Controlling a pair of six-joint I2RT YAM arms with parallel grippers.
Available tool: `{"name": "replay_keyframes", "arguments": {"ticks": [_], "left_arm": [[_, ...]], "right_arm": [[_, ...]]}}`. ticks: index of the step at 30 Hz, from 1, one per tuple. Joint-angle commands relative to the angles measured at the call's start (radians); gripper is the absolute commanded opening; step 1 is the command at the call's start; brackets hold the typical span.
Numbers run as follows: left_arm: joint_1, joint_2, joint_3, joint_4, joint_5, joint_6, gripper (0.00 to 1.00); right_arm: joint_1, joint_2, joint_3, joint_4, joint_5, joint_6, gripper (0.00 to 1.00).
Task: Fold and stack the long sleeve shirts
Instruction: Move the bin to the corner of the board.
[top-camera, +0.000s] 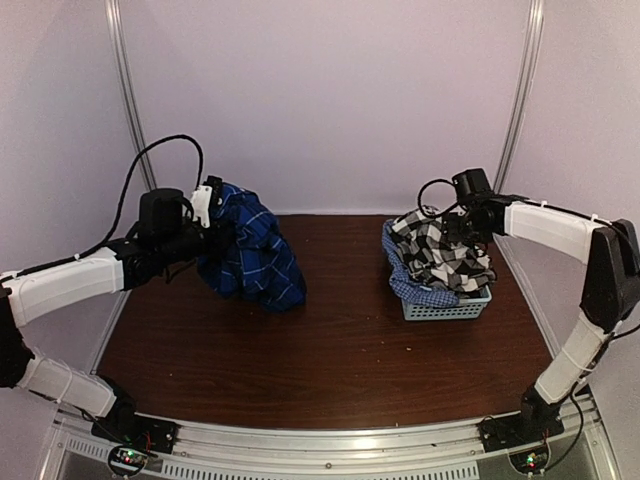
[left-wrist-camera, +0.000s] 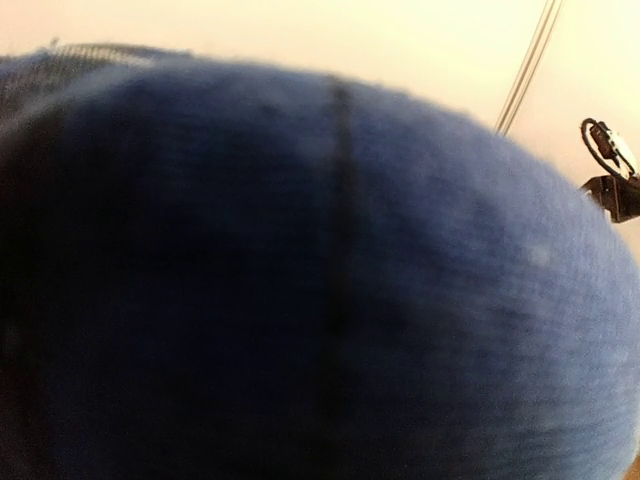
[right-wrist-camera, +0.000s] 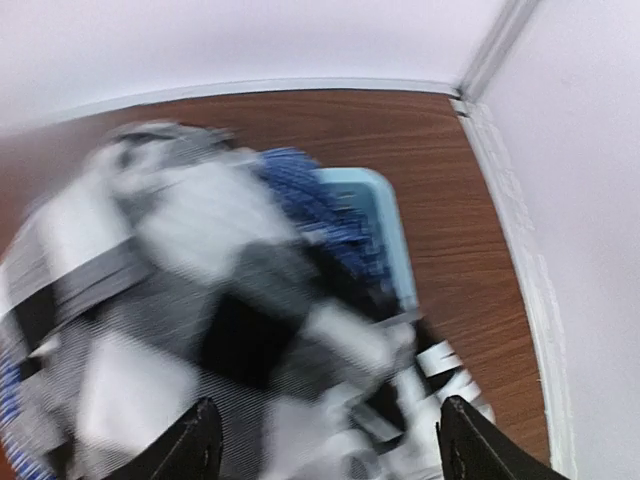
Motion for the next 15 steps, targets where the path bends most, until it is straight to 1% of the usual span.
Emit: {"name": "replay_keyframes", "arguments": {"ticks": [1,4,7,10,12,15], "left_arm": [[-0.007,-0.003,-0.002,0.056,0.006,-0.013,0.0],[-0.007,0.002,-0.008,0.057,0.001,-0.019,0.0],[-0.007,0.007,-0.015,0.059,-0.002,-0.024,0.0],[-0.007,0.015,-0.014,0.061,0.005,-0.028,0.0],[-0.007,0.019,-0.009,0.062,0.01,-0.031,0.0],[-0.007,0.023,-0.007,0.061,0.014,-0.031,0.0]], "right_arm": [[0.22,-0.073,-0.084,0.061,-0.006,0.009,0.76],[0.323,-0.061,-0.081,0.059,0.01,0.036,0.75],[0.38,0.002,-0.057,0.054,0.002,0.059,0.69],[0.407,0.093,-0.026,0.031,0.003,0.086,0.63],[0.41,0.151,-0.002,0.005,0.01,0.106,0.62],[0.41,0.228,0.016,0.019,0.001,0.11,0.6]]}}
